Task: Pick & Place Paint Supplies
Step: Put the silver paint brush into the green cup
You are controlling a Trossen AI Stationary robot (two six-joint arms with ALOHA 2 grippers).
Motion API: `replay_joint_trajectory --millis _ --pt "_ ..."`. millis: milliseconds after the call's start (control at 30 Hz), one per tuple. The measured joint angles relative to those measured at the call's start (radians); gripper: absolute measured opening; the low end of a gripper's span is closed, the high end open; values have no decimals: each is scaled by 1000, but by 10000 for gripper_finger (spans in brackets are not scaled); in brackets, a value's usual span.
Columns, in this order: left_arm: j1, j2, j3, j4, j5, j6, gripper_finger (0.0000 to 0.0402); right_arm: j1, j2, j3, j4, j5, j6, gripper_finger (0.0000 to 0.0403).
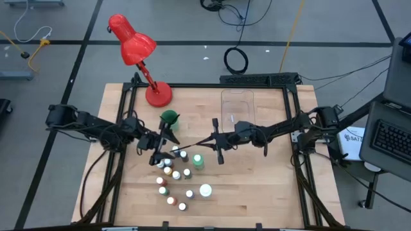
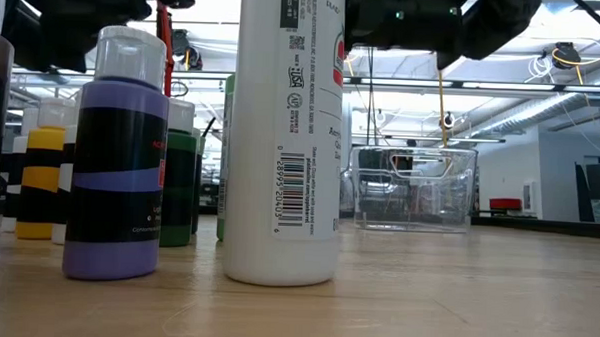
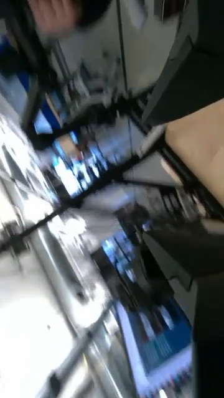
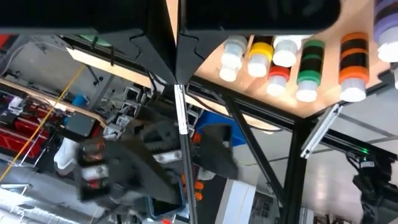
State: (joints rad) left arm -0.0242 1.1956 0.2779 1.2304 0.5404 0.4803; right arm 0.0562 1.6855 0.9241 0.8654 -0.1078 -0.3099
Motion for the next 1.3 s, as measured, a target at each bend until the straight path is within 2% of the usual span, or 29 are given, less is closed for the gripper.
replay_joint_trajectory --millis 100,333,600,767,1067,1167,1300 --pt "-7 13 9 1 88 39 310 -4 0 0 -1 1 -1 0" --pt "-46 13 9 29 166 141 302 -3 0 0 -2 1 -22 0" --pt "-53 13 9 76 59 85 259 16 0 0 -2 -1 -72 0" --pt "-53 13 28 75 58 47 246 21 0 0 -3 -1 -107 0" --pt "-53 14 75 52 36 4 256 27 0 0 -31 0 -151 0" --pt "-53 46 126 37 36 -13 244 15 0 0 -38 3 -151 0" --pt "-53 99 192 -79 82 -1 214 16 0 0 -14 2 -161 0"
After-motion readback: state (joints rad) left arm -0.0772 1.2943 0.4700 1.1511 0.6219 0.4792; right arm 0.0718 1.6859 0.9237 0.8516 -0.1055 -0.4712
